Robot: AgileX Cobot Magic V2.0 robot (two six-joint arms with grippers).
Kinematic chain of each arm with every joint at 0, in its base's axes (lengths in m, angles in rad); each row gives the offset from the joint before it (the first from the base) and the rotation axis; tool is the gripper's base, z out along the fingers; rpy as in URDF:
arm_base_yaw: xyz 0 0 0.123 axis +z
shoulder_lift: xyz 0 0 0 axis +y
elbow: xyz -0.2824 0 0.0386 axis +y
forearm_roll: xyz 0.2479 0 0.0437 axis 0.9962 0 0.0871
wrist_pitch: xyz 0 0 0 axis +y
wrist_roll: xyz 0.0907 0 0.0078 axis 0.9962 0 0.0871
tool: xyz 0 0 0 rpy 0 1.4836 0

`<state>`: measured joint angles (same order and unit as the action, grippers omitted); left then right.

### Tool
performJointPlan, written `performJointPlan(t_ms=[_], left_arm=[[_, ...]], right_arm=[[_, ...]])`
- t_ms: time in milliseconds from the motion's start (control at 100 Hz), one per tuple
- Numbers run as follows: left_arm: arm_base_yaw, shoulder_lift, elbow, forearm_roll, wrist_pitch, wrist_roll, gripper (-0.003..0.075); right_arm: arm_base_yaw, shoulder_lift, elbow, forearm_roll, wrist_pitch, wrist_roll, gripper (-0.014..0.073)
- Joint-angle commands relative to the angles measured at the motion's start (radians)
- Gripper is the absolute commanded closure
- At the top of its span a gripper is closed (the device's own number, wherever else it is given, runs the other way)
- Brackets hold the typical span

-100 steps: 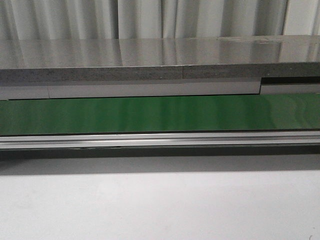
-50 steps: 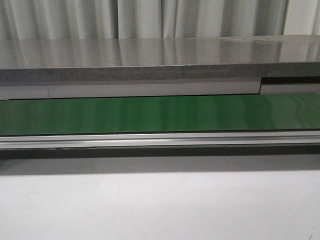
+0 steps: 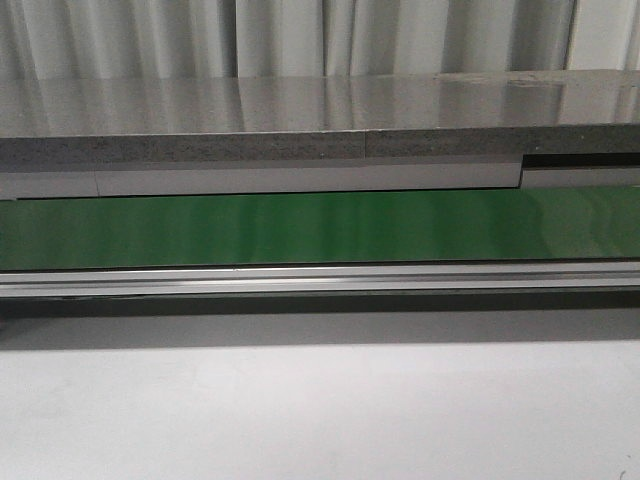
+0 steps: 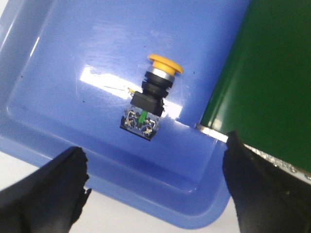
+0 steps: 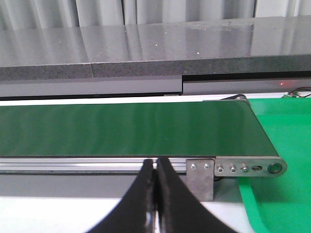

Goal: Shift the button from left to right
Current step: 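Close the left gripper around the black body of the yellow button, then lift the button with the left gripper and set it on the green belt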

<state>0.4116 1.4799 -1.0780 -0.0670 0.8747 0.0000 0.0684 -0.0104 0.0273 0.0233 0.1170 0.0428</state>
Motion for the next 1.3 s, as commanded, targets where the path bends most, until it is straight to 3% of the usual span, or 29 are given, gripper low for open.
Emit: performJointPlan(t_ms=[0,1290], left_arm=[[0.005,0.013,-0.048,-0.022,-0.057,0.0,0.0174],[0.005,0.376,-0.098,-0.003,-0.132,0.0,0.0174]], right_arm=[[0.002,-0.02,-0.015,-0.005,-0.076,-0.003,0.0661],[0.002,-0.02,-0.015,-0.005,-0.076,-0.003,0.0661]])
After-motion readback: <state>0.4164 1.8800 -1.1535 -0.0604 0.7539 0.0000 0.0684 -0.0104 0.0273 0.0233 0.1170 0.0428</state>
